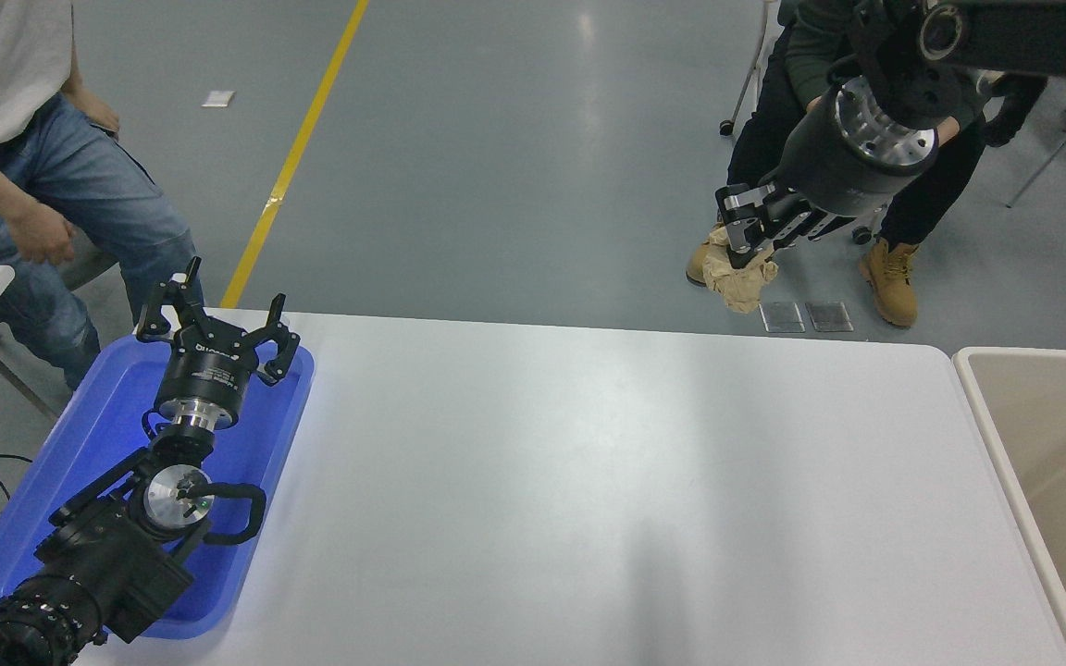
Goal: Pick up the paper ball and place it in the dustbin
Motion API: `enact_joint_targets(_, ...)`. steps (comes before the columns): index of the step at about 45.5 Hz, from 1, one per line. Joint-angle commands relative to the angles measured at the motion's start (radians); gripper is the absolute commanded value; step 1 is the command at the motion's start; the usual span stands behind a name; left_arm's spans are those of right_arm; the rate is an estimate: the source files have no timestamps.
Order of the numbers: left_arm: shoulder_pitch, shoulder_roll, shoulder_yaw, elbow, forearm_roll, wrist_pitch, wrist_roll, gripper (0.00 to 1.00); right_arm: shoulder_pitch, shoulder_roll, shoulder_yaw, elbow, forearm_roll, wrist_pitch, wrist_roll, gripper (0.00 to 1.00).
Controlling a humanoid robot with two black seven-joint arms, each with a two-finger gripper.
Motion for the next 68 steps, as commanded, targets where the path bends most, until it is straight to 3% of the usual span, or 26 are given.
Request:
enact_joint_targets(1, 0.000, 0.000, 0.000, 0.000, 0.000, 0.000, 0.000, 1.00, -0.037, -0.067, -0.088, -0.030, 0.000, -0.050, -0.001, 0.00)
enact_joint_targets(13, 0.000, 0.000, 0.000, 0.000, 0.000, 0.000, 0.000, 1.00, -0.213, -0.222, -0.203, -0.209, 0.000, -0.203, -0.001, 0.00)
enact_joint_targets(30, 0.000, 0.000, 0.000, 0.000, 0.000, -0.001, 0.000, 1.00, -0.650, -0.408, -0.136, -0.512, 0.052, -0.521, -0.030, 0.00)
enact_joint_targets(46, 0.000, 0.000, 0.000, 0.000, 0.000, 0.000, 0.000, 1.00, -1.027, -0.422, -0.029, -0.636, 0.212, -0.841, -0.050, 0.00)
enact_joint_targets(53, 0.000, 0.000, 0.000, 0.000, 0.000, 0.000, 0.000, 1.00, -1.198, -0.410, 0.077, -0.671, 0.221, -0.972, -0.050, 0.00)
enact_joint_targets(68, 0.000, 0.000, 0.000, 0.000, 0.002, -0.001, 0.000, 1.00, -1.495, -0.281, 0.310, -0.803, 0.221, -1.059, -0.050, 0.00)
